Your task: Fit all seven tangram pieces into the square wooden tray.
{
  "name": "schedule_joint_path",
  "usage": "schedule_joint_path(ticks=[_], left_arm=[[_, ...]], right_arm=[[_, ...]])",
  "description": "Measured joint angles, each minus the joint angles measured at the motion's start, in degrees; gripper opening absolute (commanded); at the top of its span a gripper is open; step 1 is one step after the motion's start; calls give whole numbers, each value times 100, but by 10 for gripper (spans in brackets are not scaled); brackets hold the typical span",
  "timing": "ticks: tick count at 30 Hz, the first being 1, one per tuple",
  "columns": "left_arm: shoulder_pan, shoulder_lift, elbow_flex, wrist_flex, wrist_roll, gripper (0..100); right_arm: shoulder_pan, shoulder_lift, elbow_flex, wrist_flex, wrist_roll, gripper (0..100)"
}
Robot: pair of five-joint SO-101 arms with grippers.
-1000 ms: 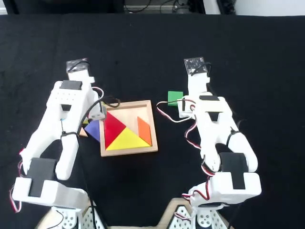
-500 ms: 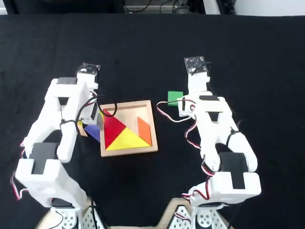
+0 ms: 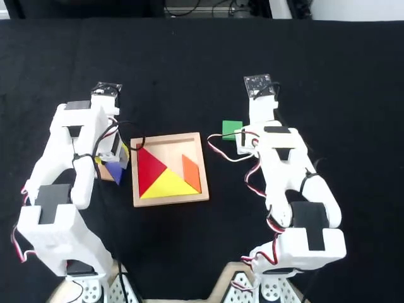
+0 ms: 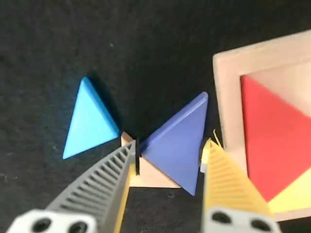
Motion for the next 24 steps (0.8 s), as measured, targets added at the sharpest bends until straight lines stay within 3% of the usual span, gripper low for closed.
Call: schedule_joint_path(ticks=[24], left_arm=[[-26, 35, 0, -141, 176, 220]], right_arm=[[0, 0, 0, 0, 0, 11]])
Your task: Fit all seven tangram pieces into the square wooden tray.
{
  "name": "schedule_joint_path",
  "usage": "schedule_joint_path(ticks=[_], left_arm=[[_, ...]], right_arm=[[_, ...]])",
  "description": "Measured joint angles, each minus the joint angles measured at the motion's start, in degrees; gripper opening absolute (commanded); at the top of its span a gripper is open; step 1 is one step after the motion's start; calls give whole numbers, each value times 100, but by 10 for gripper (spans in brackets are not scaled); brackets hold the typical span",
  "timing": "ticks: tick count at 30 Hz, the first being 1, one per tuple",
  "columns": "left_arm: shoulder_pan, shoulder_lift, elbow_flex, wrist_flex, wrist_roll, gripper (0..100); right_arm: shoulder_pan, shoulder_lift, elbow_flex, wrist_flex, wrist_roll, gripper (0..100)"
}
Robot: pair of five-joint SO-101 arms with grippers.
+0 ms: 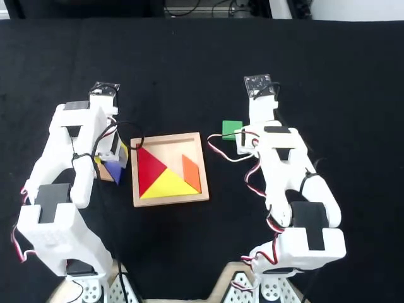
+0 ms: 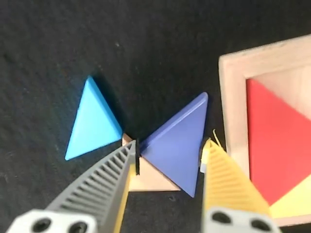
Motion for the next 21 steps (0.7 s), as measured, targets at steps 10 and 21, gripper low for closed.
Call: schedule_joint_path(ticks=[10, 21], left_arm=[[0, 26, 35, -132, 299, 245], [0, 35, 62, -343, 369, 245]], right_arm=[[0, 0, 0, 0, 0, 11], [0, 0, 0, 0, 0, 11]])
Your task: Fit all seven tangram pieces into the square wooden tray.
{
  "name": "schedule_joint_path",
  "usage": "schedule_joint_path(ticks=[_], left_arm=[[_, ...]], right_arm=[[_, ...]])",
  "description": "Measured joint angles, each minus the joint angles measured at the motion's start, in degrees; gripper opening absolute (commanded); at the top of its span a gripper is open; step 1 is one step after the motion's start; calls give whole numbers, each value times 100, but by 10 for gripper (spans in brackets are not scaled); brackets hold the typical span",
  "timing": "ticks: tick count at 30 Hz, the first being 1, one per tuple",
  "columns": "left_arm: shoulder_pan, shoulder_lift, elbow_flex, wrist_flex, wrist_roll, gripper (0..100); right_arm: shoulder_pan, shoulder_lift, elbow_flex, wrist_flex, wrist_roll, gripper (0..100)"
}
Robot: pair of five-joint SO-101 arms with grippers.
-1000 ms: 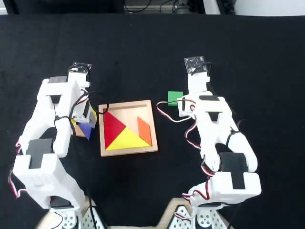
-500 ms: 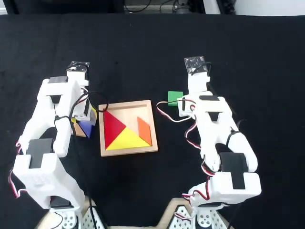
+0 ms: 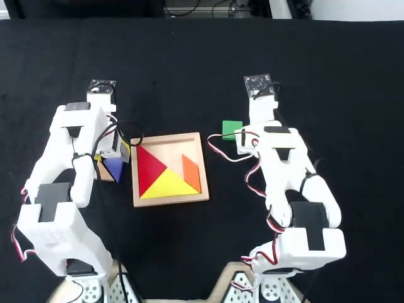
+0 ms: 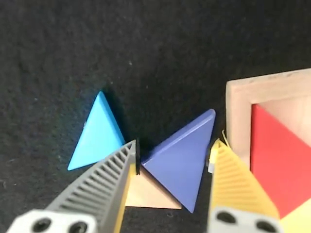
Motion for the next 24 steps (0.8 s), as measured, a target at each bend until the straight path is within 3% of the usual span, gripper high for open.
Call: schedule_joint_path(ticks=[24], left_arm=[[-62, 0, 281, 9, 1336, 245]], right_arm=[[0, 0, 0, 0, 0, 11]])
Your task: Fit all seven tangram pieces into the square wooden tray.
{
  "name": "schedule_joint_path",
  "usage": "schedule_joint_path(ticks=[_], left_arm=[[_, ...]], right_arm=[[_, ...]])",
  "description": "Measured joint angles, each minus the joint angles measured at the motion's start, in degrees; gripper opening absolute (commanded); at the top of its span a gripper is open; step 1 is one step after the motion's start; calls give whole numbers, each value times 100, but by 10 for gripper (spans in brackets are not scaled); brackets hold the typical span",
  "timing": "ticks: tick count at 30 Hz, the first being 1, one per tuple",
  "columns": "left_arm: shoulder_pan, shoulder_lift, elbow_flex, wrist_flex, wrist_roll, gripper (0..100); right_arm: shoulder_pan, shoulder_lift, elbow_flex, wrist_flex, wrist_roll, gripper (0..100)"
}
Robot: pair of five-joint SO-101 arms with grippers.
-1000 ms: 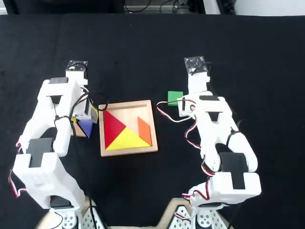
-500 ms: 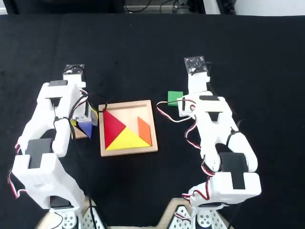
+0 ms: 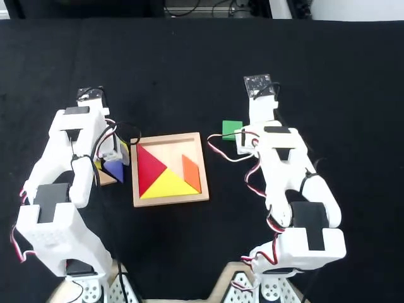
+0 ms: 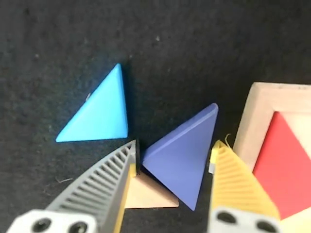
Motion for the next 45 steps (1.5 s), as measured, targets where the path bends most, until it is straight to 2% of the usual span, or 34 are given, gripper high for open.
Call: schedule_joint_path(ticks=[8, 25, 29, 33, 37, 41, 45], left_arm=[[0, 0, 0, 0, 176, 126], [0, 0, -149, 18, 114, 119], [18, 0, -923, 774, -9, 119], [316, 0, -2154, 1881, -958, 119], [703, 0, -3024, 2840, -2743, 119], [923, 0, -3253, 3112, -4703, 119], [1389, 0, -3288, 3007, -5714, 123]], right_arm=[[0, 0, 0, 0, 0, 11], [0, 0, 0, 0, 0, 11], [0, 0, 0, 0, 0, 11], [0, 0, 0, 0, 0, 11], [255, 0, 0, 0, -44, 11], [747, 0, 0, -79, -545, 11], [1538, 0, 0, -97, -1354, 11]])
